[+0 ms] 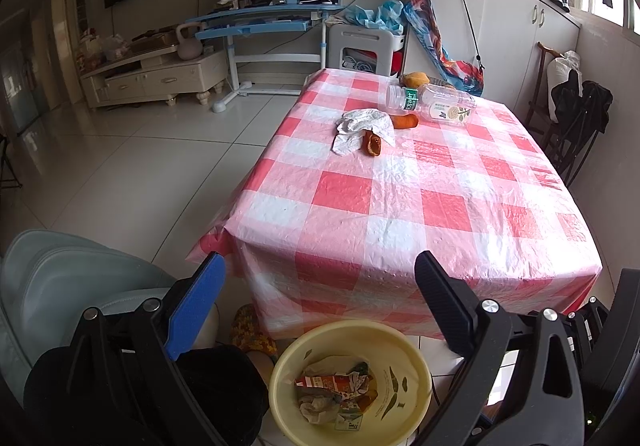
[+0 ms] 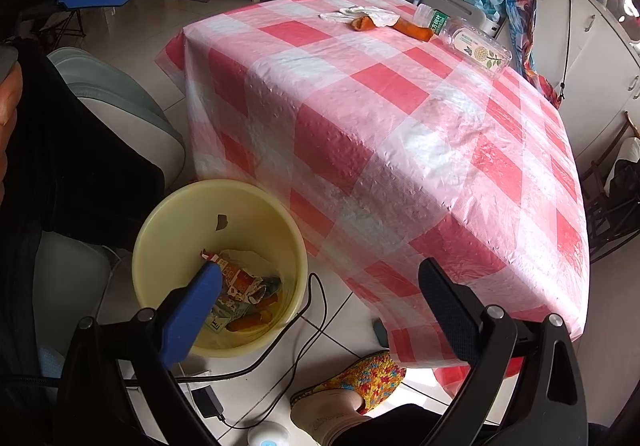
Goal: Collect trash
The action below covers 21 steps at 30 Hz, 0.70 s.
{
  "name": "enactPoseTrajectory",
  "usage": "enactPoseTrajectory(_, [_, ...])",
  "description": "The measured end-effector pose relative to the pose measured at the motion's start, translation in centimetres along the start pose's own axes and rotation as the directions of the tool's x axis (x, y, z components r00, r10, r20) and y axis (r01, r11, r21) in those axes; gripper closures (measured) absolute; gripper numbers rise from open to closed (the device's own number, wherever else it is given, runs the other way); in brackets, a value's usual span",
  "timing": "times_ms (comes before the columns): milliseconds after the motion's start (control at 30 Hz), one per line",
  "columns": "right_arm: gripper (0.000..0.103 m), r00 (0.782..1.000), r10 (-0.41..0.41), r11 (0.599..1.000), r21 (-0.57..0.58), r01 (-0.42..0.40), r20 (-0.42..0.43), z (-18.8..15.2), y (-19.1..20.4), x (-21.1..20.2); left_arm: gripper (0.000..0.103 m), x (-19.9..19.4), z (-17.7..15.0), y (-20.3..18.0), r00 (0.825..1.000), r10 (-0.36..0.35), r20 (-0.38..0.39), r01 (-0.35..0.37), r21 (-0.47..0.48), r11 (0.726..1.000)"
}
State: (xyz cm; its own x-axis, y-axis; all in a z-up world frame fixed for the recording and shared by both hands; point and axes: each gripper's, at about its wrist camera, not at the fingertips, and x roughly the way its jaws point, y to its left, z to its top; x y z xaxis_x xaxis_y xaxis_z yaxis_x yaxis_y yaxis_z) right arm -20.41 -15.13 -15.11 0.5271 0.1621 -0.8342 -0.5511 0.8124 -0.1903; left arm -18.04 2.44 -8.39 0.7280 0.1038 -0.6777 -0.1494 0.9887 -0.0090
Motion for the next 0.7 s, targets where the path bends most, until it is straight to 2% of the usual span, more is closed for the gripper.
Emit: enactPoseTrajectory(700, [0.009, 1.0, 0.001, 1.0, -0.008, -0.002, -0.004, -0.05, 0.42, 0.15, 0.011, 0.07, 0.02, 0.02, 1.0, 0.001, -0.004, -0.001, 0.0, 1.0])
